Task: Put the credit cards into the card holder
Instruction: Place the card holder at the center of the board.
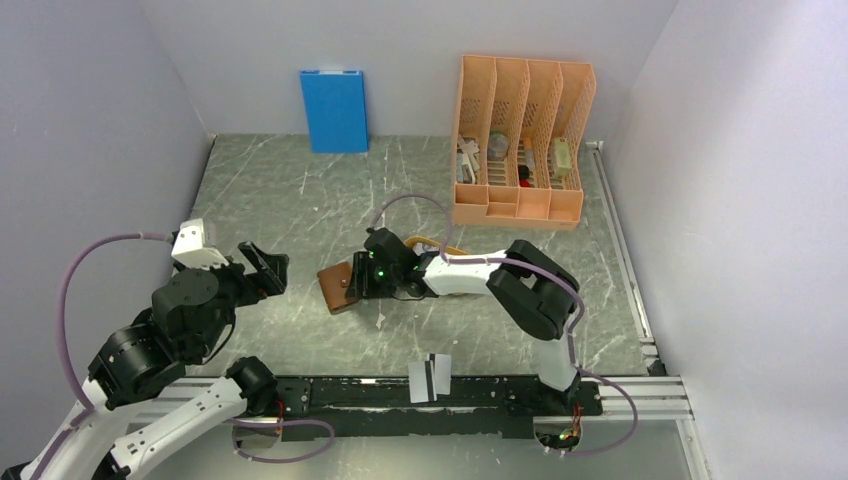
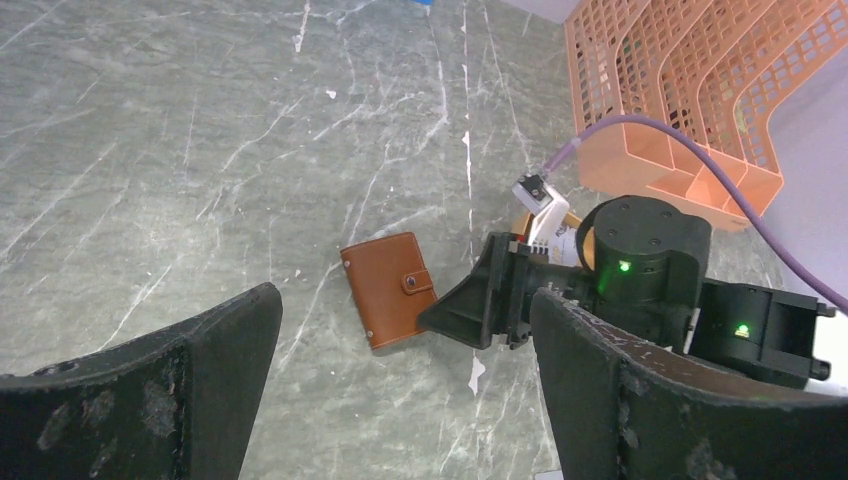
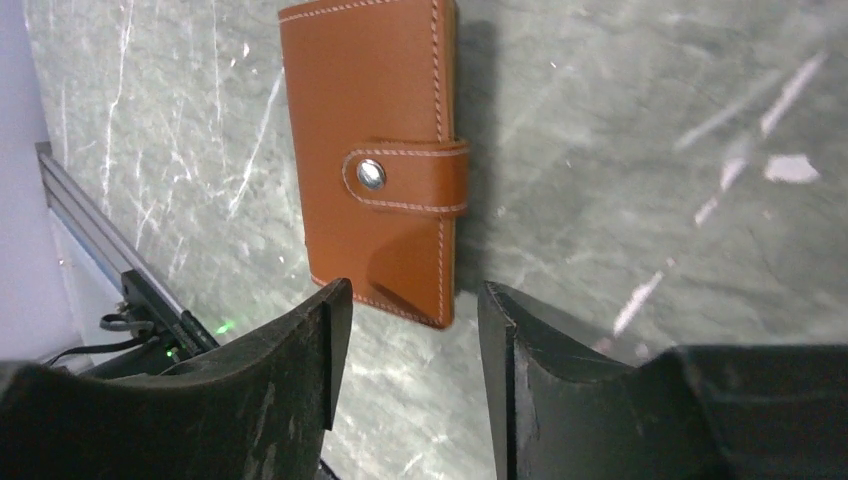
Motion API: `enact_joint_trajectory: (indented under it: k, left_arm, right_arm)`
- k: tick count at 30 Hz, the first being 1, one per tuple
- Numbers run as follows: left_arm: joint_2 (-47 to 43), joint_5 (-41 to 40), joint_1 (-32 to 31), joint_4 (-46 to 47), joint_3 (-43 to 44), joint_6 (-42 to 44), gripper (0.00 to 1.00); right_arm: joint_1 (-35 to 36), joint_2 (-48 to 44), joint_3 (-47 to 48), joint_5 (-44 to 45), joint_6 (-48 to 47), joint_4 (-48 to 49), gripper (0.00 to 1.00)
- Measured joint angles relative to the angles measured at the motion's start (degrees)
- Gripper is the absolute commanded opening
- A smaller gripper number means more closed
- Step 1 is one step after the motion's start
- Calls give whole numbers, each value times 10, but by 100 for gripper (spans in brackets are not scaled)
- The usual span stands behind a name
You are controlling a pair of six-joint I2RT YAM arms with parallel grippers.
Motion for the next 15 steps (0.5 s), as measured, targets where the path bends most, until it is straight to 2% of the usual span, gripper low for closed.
enact_joint_trajectory:
  k: [8, 11, 12, 15]
  left_arm:
    - [4, -10, 0, -10, -3, 3, 98]
    - [7, -10, 0, -13, -3, 5, 98]
    - [8, -10, 0, -13, -3, 5, 98]
    - [14, -4, 0, -14, -3, 10, 98]
  right_arm:
    - [-15, -51, -53, 1, -2, -2, 63]
    - [-16, -88, -58, 9, -16, -19, 82]
    - [-16, -106, -58, 13, -21, -24, 93]
    - [-16, -171, -57, 33, -42, -50, 98]
